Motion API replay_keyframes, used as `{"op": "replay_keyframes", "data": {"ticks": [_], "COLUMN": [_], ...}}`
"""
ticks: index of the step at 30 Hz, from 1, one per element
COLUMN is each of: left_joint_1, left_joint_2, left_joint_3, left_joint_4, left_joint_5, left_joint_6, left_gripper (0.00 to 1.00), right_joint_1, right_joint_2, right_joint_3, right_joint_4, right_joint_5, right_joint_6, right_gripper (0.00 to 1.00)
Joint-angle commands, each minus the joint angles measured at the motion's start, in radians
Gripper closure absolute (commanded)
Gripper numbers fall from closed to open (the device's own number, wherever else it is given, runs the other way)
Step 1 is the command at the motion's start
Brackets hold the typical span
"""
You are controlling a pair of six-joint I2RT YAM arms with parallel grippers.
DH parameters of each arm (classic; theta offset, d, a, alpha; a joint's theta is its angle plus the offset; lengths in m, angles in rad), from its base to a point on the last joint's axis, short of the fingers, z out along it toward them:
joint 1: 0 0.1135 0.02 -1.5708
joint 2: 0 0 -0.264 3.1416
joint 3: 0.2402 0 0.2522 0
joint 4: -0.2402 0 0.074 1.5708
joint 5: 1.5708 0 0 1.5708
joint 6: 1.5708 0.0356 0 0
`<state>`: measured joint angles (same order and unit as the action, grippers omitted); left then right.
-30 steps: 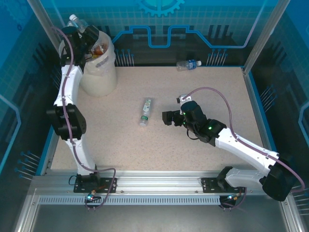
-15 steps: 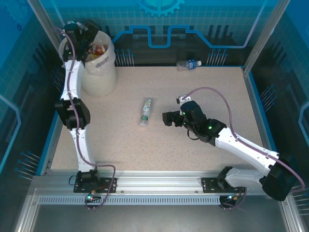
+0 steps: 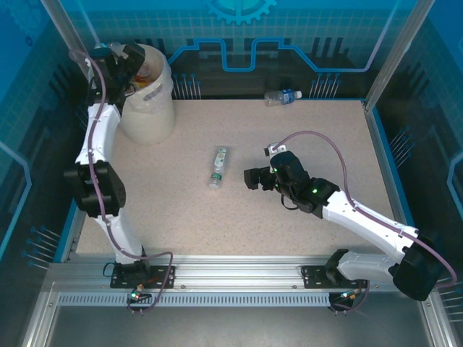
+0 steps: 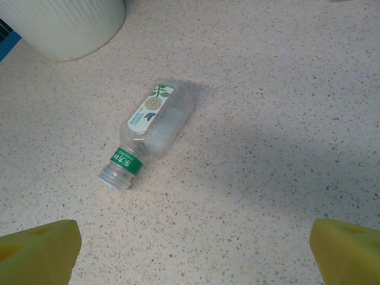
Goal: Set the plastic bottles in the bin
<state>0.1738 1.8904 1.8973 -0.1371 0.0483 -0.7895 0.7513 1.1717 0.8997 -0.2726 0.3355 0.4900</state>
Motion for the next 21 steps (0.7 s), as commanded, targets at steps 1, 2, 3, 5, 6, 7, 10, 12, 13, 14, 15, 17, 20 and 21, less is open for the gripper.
{"op": "replay_keyframes", "data": {"ticks": [1,2,3,5,6,7,10,12,13,14,15,17,20,21], "left_joint_1": [-0.031,-0.043,-0.059,-0.099,-0.127,-0.157,-0.249,-0.309,-0.339,-0.366,-0.396,-0.446,-0.513,-0.53], "left_joint_2": [-0.113,-0.137,-0.165,-0.219,-0.246,-0.269,-0.325,-0.354,-0.364,-0.371,-0.375,-0.376,-0.361,-0.356], "left_joint_3": [-0.06,-0.079,-0.104,-0.162,-0.194,-0.224,-0.299,-0.353,-0.38,-0.4,-0.422,-0.457,-0.492,-0.507], "left_joint_4": [0.048,0.043,0.034,0.03,0.029,0.022,-0.008,-0.012,-0.017,-0.025,-0.036,-0.052,-0.088,-0.094], "left_joint_5": [0.008,0.007,0.005,-0.009,-0.02,-0.038,-0.095,-0.126,-0.146,-0.171,-0.194,-0.215,-0.241,-0.256], "left_joint_6": [0.111,0.135,0.16,0.215,0.246,0.282,0.372,0.417,0.444,0.462,0.477,0.497,0.525,0.531], "left_gripper": [0.01,0.01,0.01,0.01,0.01,0.01,0.01,0.01,0.01,0.01,0.01,0.01,0.01,0.01], "right_joint_1": [-0.008,-0.008,-0.008,-0.007,-0.007,-0.007,-0.007,-0.007,-0.007,-0.008,-0.007,-0.009,-0.008,-0.008], "right_joint_2": [0.002,0.003,0.005,0.009,0.011,0.013,0.02,0.022,0.022,0.022,0.022,0.023,0.023,0.024], "right_joint_3": [0.028,0.028,0.03,0.031,0.03,0.031,0.031,0.033,0.032,0.033,0.033,0.033,0.033,0.033], "right_joint_4": [-0.008,-0.007,-0.007,-0.004,-0.003,0.0,0.007,0.009,0.009,0.007,0.005,-0.002,-0.011,-0.014], "right_joint_5": [-0.007,-0.009,-0.01,-0.01,-0.01,-0.01,-0.007,-0.003,0.002,0.007,0.012,0.024,0.034,0.035], "right_joint_6": [0.002,0.004,0.005,0.012,0.017,0.021,0.037,0.048,0.055,0.06,0.067,0.081,0.093,0.097], "right_gripper": [0.0,0.0,0.0,0.0,0.0,0.0,0.0,0.0,0.0,0.0,0.0,0.0,0.0,0.0]}}
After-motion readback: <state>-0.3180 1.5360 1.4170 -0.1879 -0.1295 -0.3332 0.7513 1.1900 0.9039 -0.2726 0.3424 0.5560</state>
